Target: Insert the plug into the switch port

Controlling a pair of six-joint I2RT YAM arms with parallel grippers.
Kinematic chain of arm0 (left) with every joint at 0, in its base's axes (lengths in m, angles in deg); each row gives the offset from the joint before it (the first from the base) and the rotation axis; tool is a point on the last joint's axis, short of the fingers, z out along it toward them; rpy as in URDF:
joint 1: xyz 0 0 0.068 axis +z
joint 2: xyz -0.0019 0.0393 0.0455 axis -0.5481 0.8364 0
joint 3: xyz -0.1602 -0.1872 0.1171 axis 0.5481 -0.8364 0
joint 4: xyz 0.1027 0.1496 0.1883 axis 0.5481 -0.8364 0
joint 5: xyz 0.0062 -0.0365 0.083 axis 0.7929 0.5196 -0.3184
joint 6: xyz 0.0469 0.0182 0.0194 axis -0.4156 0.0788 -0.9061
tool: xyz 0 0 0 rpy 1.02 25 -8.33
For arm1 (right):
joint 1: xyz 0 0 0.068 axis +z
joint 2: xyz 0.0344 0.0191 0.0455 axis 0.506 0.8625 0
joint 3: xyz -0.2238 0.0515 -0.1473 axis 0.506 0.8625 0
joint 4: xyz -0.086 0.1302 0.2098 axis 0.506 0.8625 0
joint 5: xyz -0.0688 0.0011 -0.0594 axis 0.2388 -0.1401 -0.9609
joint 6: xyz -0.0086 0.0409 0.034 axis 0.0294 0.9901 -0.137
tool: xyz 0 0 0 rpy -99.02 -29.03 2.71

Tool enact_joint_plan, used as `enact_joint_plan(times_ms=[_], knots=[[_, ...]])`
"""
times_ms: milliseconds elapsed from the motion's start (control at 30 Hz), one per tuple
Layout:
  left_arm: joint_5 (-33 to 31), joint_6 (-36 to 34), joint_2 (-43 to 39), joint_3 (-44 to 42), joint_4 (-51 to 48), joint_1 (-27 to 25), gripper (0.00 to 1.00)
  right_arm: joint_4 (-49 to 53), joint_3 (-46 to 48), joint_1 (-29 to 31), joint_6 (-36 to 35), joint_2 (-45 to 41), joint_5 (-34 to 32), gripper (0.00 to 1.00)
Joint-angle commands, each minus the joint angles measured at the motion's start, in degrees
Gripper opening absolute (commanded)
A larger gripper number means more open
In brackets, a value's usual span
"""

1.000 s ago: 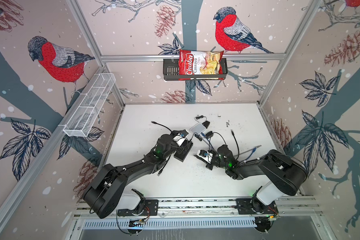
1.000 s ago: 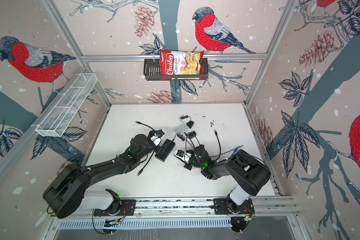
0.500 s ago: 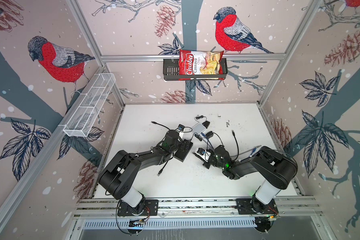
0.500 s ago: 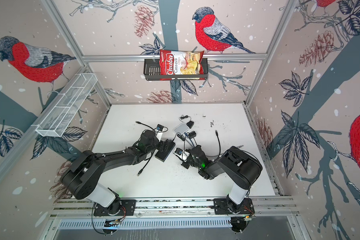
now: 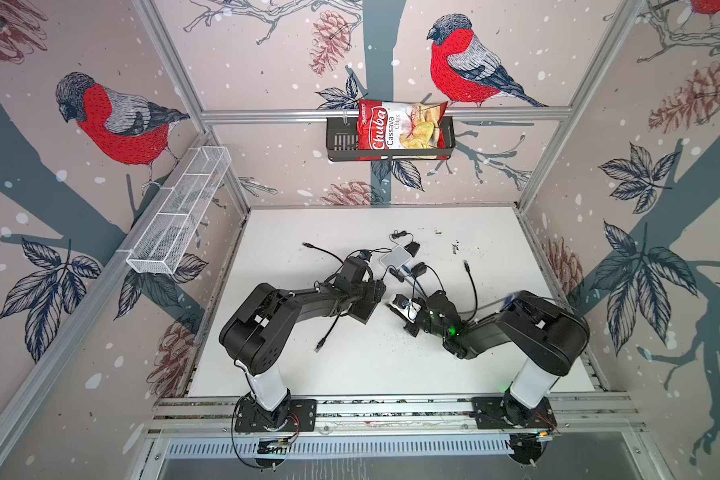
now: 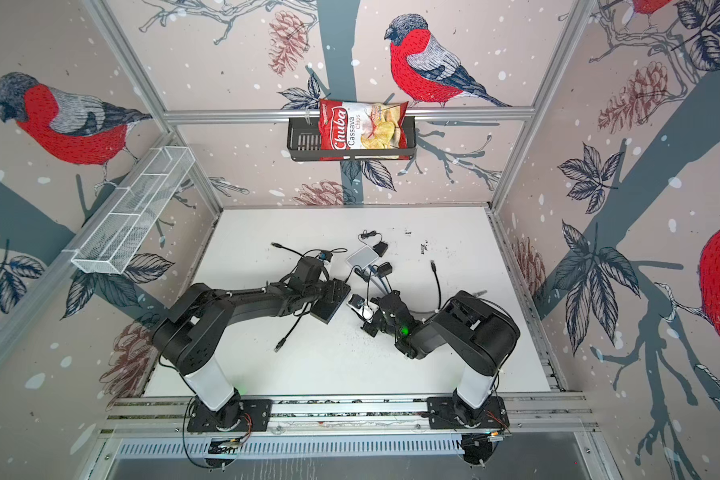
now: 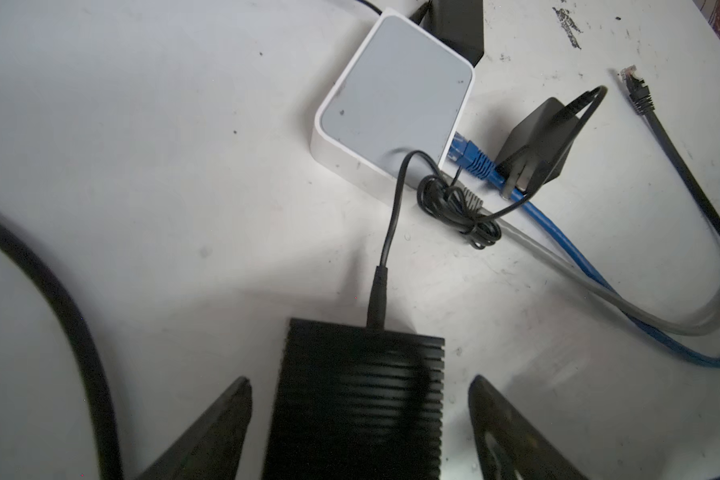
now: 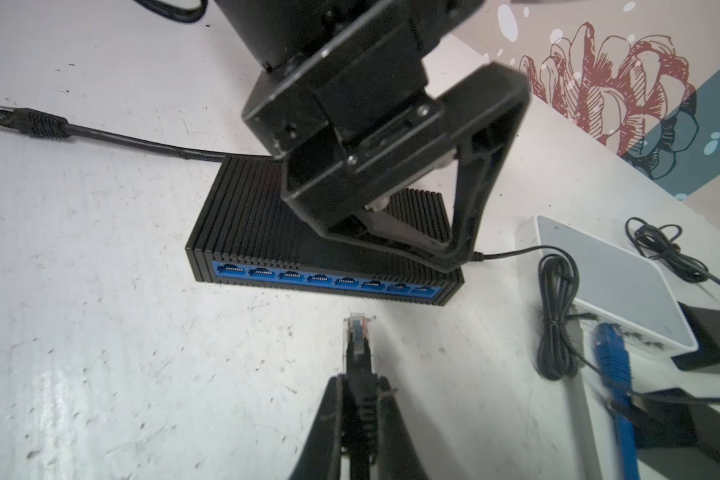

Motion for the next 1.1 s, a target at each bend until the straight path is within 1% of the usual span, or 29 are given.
enact_joint_plan(times_ms=[0,100,267,633,1067], knots=[[3.9,2.3,1.1,0.1,0.6,0.1,0.79,-1.3,-0.4,0.2,1.7,0.6,-0.6,0.07],[5.8,2.6,1.4,0.0,1.6,0.1,0.77,-1.4,-0.2,0.3,2.7,0.8,-0.9,0.07],[7.2,3.0,1.0,-0.7,2.6,0.0,0.76,-0.8,-0.6,0.3,4.2,1.3,-0.7,0.07],[6.1,2.1,0.8,-1.0,2.3,0.1,0.76,-0.5,-1.0,0.3,4.8,2.9,-3.3,0.07],[6.8,2.0,-0.2,-1.9,2.5,0.0,0.76,-3.0,-3.0,0.0,5.0,5.7,-0.5,0.07]])
